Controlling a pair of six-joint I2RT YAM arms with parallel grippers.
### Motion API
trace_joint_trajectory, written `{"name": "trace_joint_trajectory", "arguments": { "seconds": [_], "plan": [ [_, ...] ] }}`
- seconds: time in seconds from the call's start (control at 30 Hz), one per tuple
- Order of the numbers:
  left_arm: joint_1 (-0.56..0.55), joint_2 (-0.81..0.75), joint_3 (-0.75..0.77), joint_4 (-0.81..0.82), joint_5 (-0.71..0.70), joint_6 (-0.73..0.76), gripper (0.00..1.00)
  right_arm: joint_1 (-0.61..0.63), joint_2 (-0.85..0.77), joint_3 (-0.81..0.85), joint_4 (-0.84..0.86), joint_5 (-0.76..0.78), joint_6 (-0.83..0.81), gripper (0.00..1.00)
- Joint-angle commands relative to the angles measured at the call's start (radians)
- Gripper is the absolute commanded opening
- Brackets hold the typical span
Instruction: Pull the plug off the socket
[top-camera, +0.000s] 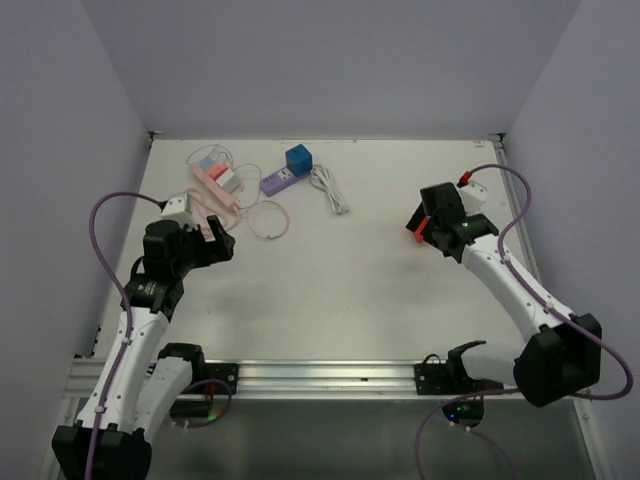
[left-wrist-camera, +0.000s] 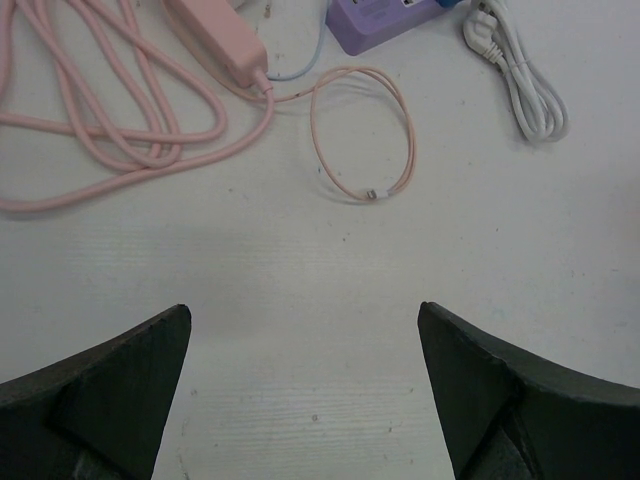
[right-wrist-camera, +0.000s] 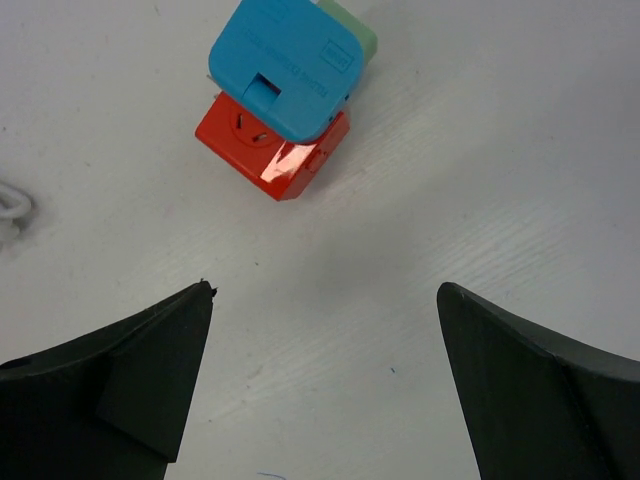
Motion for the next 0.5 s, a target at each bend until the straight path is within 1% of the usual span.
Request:
{"name": "trace_joint_trajectory", "arguments": {
  "seconds": [0.0, 0.1, 0.2, 0.27, 0.47],
  "plan": [
    [0.006, 0.009, -0.018, 0.076, 0.04, 0.041, 1.0, 0.001, 0.102, 0.111, -0.071, 0.121, 0.239, 0.99],
    [0.006, 0.015, -0.029, 0.084, 0.052, 0.043, 1.0, 0.001, 0.183, 0.153, -0.087, 0.169, 0.339, 0.99],
    [0.006, 0.012, -0.04, 0.088, 0.057, 0.041, 1.0, 0.001, 0.243, 0.197, -0.098, 0.212, 0.407, 0.99],
    [0.006, 0.004, -0.05, 0.09, 0.058, 0.04, 1.0, 0.001, 0.312, 0.22, -0.105, 0.233, 0.438, 0.99],
    [0.003, -0.008, -0.072, 0.095, 0.057, 0.041, 1.0, 0.001, 0.504, 0.355, -0.214, 0.256, 0.573, 0.99]
  ]
}}
